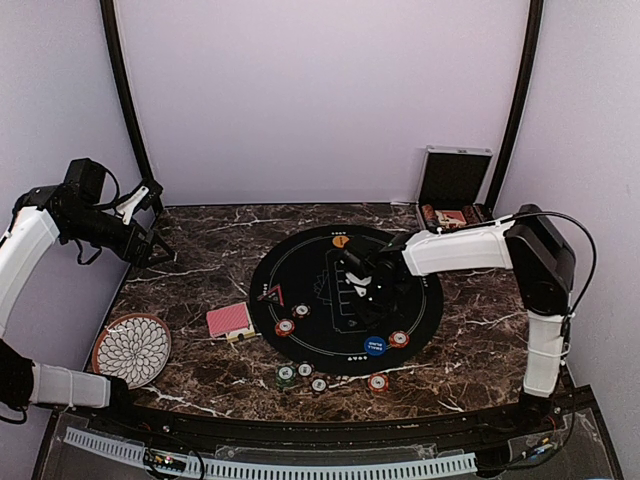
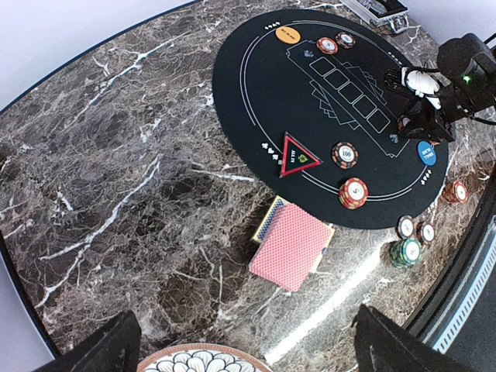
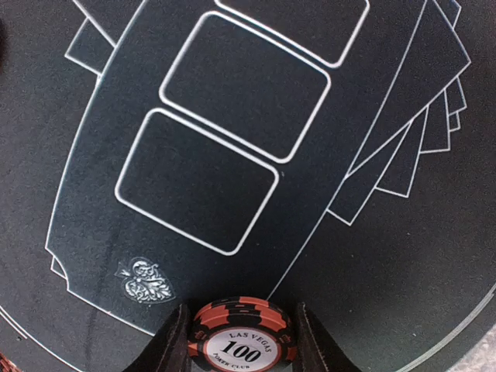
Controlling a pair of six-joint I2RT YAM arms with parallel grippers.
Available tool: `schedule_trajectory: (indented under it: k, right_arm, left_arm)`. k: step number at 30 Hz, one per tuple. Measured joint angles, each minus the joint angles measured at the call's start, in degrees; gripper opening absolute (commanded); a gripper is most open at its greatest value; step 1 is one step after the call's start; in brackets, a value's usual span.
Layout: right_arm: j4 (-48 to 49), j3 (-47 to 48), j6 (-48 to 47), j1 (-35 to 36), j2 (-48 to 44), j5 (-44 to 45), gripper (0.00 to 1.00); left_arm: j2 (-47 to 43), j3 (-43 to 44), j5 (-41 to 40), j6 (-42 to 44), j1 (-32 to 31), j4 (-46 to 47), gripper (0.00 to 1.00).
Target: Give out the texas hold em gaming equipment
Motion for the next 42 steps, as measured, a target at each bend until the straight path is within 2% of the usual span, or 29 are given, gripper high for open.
schedule_trajectory:
  k: [19, 42]
  right_arm:
    - [7.9, -7.9, 1.0, -0.3, -4.5, -0.8, 0.07]
    - [4.5, -10.7, 1.6, 2.0, -7.4, -1.5, 0.07]
  left_arm:
    - [0.0, 0.0, -0.1, 0.0, 0.0, 0.0, 0.99]
    - [0.0, 0.1, -0.1, 0.0, 0.0, 0.0, 0.99]
